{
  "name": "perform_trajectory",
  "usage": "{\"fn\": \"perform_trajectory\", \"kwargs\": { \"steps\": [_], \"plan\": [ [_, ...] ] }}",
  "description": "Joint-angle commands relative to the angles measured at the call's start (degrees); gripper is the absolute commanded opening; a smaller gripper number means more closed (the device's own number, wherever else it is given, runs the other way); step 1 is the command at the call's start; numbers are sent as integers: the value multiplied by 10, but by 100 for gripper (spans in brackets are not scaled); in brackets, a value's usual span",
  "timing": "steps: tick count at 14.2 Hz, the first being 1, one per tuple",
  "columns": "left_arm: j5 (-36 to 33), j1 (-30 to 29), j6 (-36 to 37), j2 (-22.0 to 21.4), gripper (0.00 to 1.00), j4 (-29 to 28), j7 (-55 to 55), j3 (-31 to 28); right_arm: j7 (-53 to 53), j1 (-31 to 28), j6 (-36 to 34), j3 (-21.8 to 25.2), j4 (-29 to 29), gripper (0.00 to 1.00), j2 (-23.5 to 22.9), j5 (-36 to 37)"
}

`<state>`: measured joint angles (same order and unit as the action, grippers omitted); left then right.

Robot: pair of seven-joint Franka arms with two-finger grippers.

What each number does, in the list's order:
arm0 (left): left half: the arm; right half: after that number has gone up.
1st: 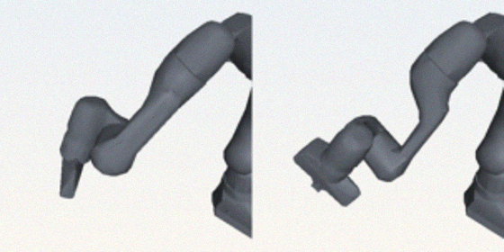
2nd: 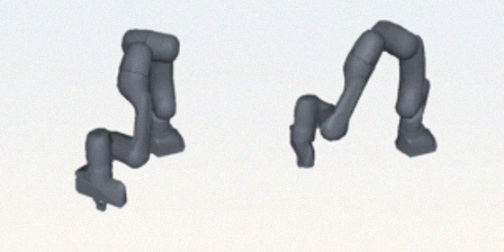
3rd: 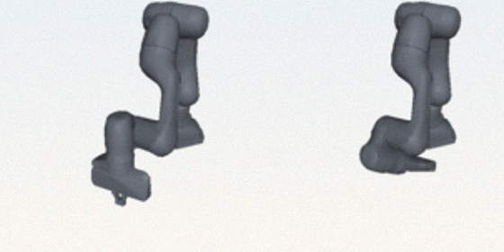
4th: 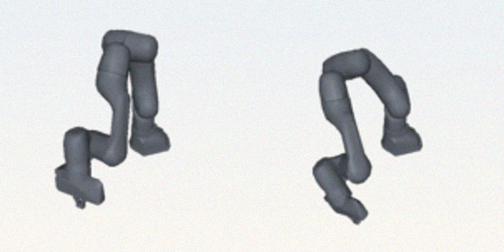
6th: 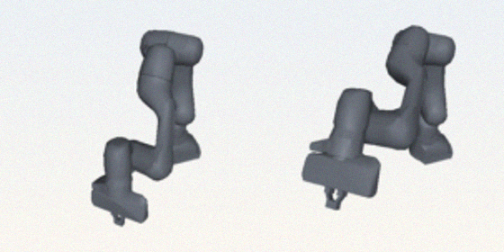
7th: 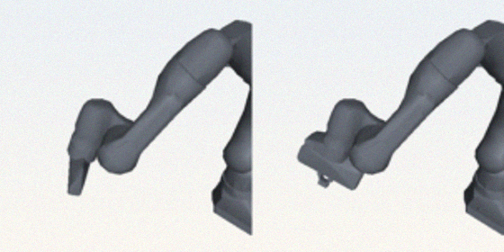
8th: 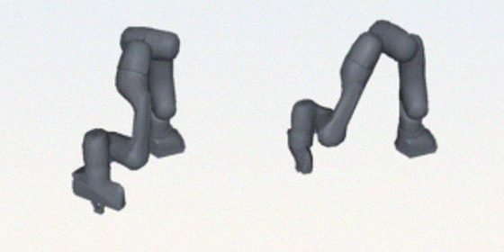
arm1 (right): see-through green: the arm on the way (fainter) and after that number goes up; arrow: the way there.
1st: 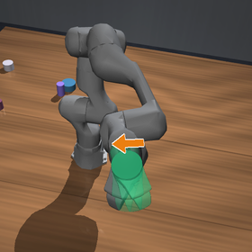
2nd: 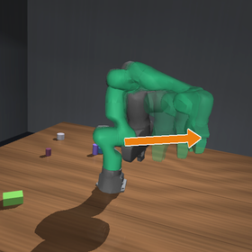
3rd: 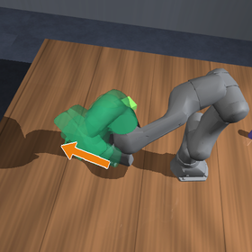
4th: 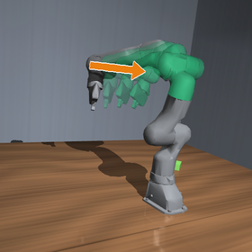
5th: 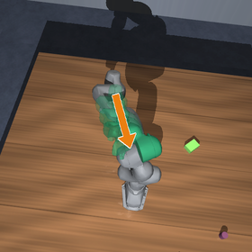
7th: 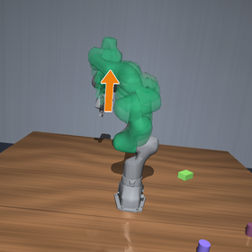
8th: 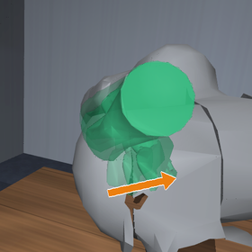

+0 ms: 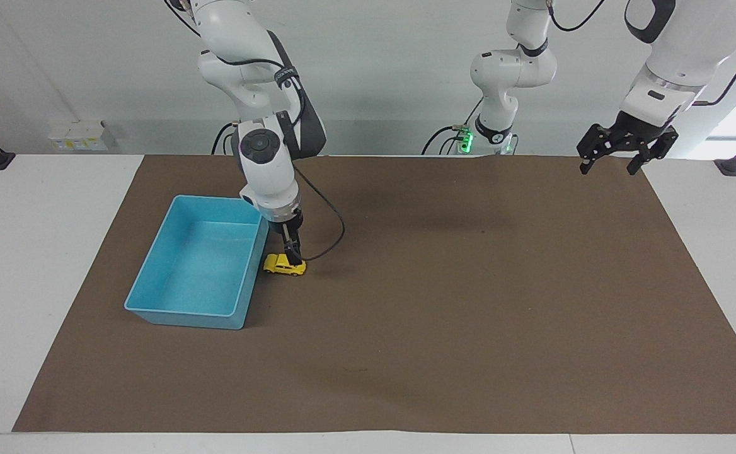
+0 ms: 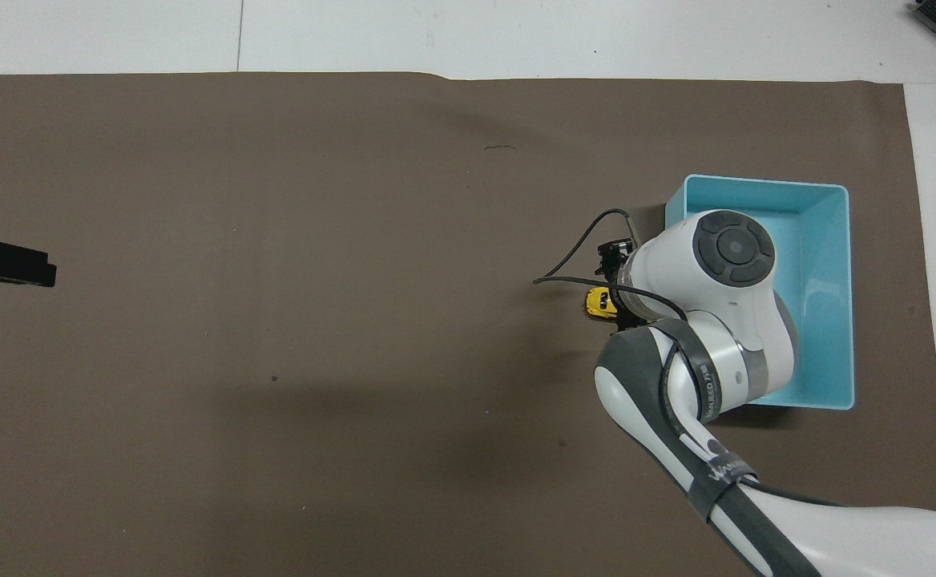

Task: Wind up and store yellow beetle car
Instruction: 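Grasp the yellow car beside the blue box with the right gripper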

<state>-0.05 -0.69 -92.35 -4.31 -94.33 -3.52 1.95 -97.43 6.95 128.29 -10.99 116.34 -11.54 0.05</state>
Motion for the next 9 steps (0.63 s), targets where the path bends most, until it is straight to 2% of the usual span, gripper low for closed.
{"fn": "perform_trajectory", "kwargs": {
  "steps": [1,3,9],
  "plan": [
    [-1,-6,-18,-17,100,-21,-8,7,-14,-4,13,0,-1,100,-6,5],
    [21,-9,-21,-18,100,-23,-8,6,-17,-5,26,0,1,100,-8,5],
    [22,-5,-19,-18,100,-24,19,7,-48,-19,75,4,3,100,-41,19]
  ]
}}
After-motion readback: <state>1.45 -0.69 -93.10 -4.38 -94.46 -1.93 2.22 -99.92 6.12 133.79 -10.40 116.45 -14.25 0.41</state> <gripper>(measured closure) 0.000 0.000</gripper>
